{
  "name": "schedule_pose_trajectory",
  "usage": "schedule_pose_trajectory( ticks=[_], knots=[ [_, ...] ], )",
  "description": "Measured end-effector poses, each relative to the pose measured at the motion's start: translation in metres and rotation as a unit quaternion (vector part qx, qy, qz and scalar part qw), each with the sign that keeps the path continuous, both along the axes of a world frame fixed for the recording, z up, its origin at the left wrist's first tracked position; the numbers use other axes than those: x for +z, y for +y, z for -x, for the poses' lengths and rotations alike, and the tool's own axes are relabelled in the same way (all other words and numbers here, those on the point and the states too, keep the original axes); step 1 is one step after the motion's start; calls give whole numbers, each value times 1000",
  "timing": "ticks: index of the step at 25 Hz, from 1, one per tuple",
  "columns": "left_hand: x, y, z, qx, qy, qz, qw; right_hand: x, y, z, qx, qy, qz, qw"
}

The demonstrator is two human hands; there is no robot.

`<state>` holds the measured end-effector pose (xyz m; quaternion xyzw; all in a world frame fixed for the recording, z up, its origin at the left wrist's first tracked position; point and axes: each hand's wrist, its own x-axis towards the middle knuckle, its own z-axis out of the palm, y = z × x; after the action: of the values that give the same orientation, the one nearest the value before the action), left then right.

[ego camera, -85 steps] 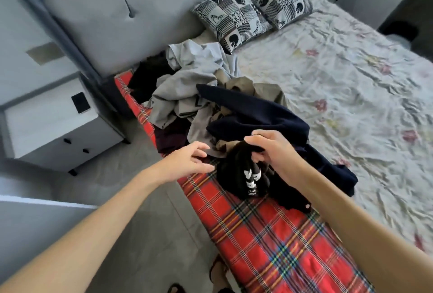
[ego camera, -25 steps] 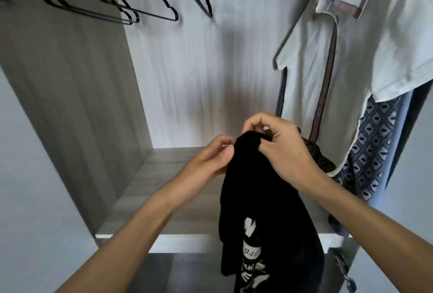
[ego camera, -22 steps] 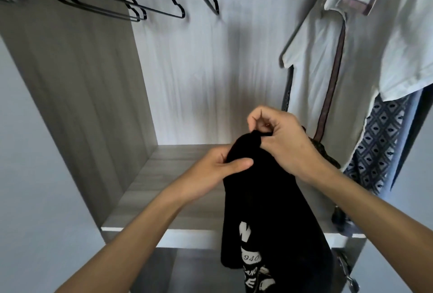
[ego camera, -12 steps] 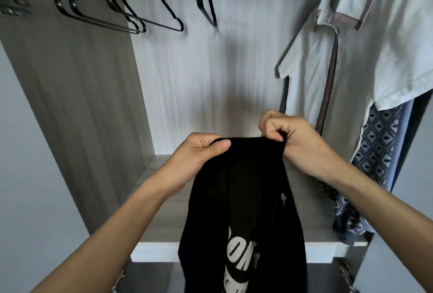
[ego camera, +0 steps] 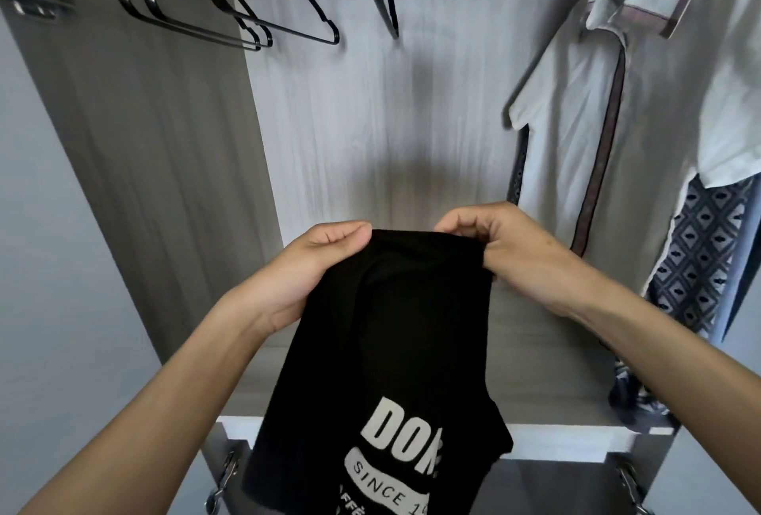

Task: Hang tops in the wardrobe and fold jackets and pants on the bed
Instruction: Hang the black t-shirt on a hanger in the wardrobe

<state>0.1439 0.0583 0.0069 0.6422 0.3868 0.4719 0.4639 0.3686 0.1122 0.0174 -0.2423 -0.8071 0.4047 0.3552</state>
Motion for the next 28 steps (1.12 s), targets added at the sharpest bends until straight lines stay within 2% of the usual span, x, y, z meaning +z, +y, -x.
schedule_pose_trajectory(
  ticks=[2,5,7,8,9,10,14,18,21,23,24,25,27,28],
  knots=[
    [2,-4,4,1,39,-10,999,0,2,4,-30,18,-79,996],
    [1,-6,10,18,167,-24,986,0,3,15,-91,58,-201,974],
    [-10,1,9,85,256,-82,959,2,3,21,-112,95,-230,962],
    [-18,6,5,147,294,-130,935,3,4,22,-120,108,-240,957],
    [-27,11,1,205,302,-169,916,4,5,23,-127,113,-255,952],
    [-33,14,-1,236,289,-181,910,6,6,23,-133,111,-275,946],
    [-46,25,4,147,158,-57,975,10,10,16,-157,86,-326,928],
    [-40,20,15,89,114,-74,987,8,14,0,-190,64,-323,925],
    [-37,19,26,26,33,-29,999,5,18,-9,-199,56,-325,923],
    [-31,19,32,33,-5,-7,999,4,21,-13,-194,47,-338,920],
    [-25,20,37,56,26,-24,998,2,22,-14,-191,41,-346,918],
    [-19,22,43,92,97,-50,990,1,22,-14,-187,31,-353,916],
    [-7,27,48,154,283,-119,939,0,21,-8,-179,12,-362,914],
    [-3,29,42,155,305,-135,930,-1,21,-2,-176,6,-364,914]
  ],
)
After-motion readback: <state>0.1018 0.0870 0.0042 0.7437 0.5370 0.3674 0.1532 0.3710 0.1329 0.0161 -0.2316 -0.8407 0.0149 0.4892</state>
